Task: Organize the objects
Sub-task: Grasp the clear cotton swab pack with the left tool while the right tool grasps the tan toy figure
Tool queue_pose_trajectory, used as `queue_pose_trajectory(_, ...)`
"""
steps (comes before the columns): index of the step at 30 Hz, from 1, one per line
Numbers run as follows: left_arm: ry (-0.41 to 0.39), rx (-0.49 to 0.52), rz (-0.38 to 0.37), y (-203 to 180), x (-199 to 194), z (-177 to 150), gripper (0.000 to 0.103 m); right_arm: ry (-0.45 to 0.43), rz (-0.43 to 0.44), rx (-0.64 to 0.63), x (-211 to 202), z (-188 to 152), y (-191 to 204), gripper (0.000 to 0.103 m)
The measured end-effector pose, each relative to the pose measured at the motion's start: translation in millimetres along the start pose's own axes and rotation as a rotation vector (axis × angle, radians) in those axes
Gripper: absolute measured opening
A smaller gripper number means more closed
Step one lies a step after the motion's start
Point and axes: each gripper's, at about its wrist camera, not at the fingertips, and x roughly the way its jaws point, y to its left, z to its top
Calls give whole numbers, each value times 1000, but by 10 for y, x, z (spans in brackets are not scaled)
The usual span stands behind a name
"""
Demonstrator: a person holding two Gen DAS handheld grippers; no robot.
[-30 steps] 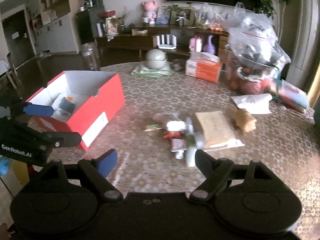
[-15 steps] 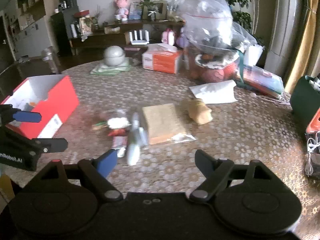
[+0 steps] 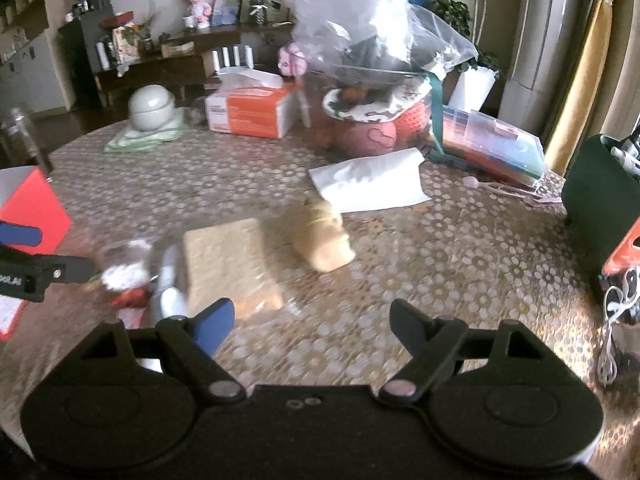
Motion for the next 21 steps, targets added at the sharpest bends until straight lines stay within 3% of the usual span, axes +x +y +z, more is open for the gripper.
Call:
queue_pose_trajectory(9,119,-122,-27,114,513,228,103,42,-6,63,505,243,-154,84)
queue_pose_trajectory(21,174,-144,-36,123,894,226,102,83,-33,67,971,379,-173,82)
